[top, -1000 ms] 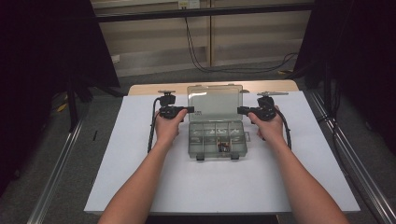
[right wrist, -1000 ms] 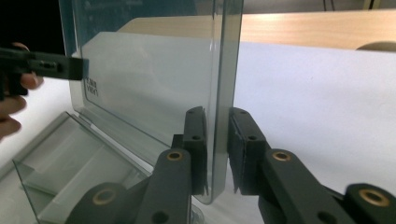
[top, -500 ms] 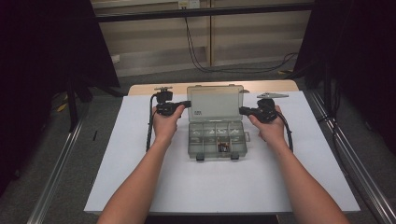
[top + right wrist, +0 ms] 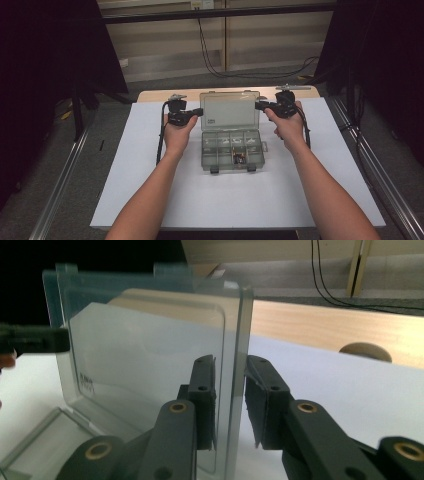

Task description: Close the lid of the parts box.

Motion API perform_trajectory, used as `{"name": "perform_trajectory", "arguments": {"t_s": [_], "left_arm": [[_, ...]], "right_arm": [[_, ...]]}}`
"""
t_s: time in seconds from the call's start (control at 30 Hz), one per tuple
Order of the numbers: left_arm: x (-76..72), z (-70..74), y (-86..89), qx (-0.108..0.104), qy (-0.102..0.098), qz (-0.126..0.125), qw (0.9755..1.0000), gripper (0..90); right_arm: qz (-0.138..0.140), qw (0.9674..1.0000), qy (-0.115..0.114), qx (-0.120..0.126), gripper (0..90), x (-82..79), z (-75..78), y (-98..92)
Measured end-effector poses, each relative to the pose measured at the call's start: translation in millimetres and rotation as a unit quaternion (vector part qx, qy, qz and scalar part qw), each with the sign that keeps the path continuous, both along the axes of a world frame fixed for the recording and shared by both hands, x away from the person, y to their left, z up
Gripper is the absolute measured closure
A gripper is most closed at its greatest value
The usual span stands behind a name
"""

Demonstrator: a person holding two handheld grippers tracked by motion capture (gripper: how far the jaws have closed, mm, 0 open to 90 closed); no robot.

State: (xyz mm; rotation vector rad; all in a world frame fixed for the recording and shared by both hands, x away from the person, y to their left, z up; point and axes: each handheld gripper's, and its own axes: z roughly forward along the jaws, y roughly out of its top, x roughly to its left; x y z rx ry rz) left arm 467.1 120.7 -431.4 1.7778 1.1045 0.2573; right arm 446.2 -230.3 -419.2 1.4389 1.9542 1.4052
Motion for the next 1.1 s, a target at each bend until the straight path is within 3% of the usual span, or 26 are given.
{"name": "perform_trajectory", "arguments": {"t_s": [0.23,0.43,0.53,0.63,0.73,0.8,0.97,1.1], "left_arm": [[1.1,-2.6,2.3,-0.007,-0.001,-0.005,1.0000,85.7],[1.4,-2.4,2.8,-0.019,0.015,0.000,0.9997,84.1],[2.3,-1.3,6.9,-0.053,0.039,-0.003,0.9978,76.1],[-0.4,3.3,12.4,-0.052,0.038,-0.020,0.9977,70.6],[-5.0,10.7,18.3,-0.052,0.027,-0.037,0.9976,76.0],[-6.9,16.4,22.9,-0.069,0.024,-0.050,0.9961,78.6],[-8.0,26.6,29.2,-0.083,0.018,-0.045,0.9954,86.0],[-3.2,26.7,31.4,-0.108,0.033,-0.038,0.9929,90.0]], "right_arm": [[-0.019,0.9994,0.004,-0.028,81.8,8.1,7.3,7.3],[-0.025,0.9991,0.001,-0.035,86.7,3.2,8.2,8.5],[-0.026,0.9988,-0.006,-0.040,86.8,-0.5,9.4,9.9],[-0.024,0.9989,-0.019,-0.036,86.9,-5.1,8.6,9.3],[-0.025,0.9988,-0.028,-0.032,87.0,-9.3,8.1,8.5],[-0.021,0.9985,-0.037,-0.035,86.9,-12.0,7.9,8.4],[-0.025,0.9977,-0.052,-0.035,86.9,-19.3,7.3,9.0],[-0.022,0.9972,-0.062,-0.036,86.9,-25.2,7.0,8.9]]}}
